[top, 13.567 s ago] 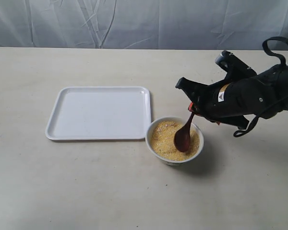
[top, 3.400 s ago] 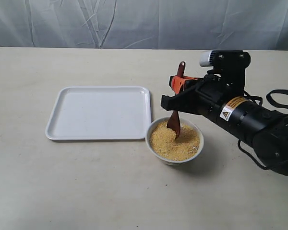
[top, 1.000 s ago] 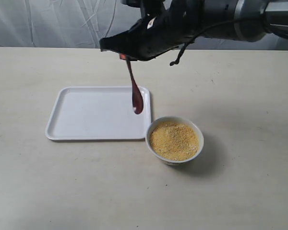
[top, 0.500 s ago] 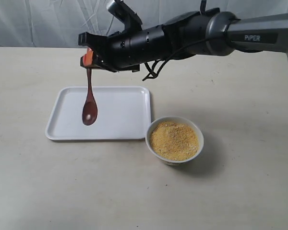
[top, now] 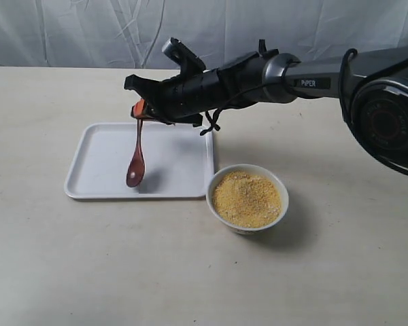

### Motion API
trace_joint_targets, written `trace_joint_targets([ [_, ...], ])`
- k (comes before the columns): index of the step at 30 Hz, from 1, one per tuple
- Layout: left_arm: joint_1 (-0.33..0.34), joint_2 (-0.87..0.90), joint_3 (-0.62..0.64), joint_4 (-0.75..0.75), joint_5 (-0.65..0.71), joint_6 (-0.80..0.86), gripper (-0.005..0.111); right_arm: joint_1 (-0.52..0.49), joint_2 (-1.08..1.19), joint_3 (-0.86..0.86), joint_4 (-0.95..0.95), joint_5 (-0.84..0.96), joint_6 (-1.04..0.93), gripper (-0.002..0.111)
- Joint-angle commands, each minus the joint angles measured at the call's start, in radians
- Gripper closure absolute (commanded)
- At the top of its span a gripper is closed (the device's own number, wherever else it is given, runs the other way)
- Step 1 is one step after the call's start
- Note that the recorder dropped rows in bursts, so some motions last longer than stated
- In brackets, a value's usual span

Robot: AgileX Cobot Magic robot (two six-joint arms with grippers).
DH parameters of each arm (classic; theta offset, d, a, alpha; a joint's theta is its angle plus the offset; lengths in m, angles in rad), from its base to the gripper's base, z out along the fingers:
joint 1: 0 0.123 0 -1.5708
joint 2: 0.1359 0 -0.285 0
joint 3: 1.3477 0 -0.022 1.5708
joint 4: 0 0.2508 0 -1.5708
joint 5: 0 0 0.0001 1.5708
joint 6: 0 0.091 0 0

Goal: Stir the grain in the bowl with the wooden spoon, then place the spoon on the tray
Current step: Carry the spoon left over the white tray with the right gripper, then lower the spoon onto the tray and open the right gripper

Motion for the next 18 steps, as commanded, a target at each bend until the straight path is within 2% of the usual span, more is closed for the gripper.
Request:
trace_joint_targets([
  [1,-0.001,-0.004,0.004,-0.006,-0.009,-0.001,0.107,-0.004,-0.003,-0.009,-0.055,-0.008,0.021,0.109],
  [3,-0.001,-0.004,0.004,-0.006,-0.009,-0.001,0.107,-0.004,-0.003,-0.009,-0.069,-0.005,0.026,0.105],
  [8,-0.001,-0.004,0.004,-0.006,-0.009,-0.001,0.107,-0.004,-0.003,-0.007,-0.138,0.000,0.054,0.080],
  [14,-0.001,-0.004,0.004,-0.006,-0.009,-0.001,0.107,-0.004,-0.003,-0.007,-0.213,-0.006,0.123,0.078],
  [18,-0.001,-0.004,0.004,-0.006,-0.009,-0.001,0.107,-0.006,-0.003,-0.007,-0.377,-0.010,0.248,0.078],
])
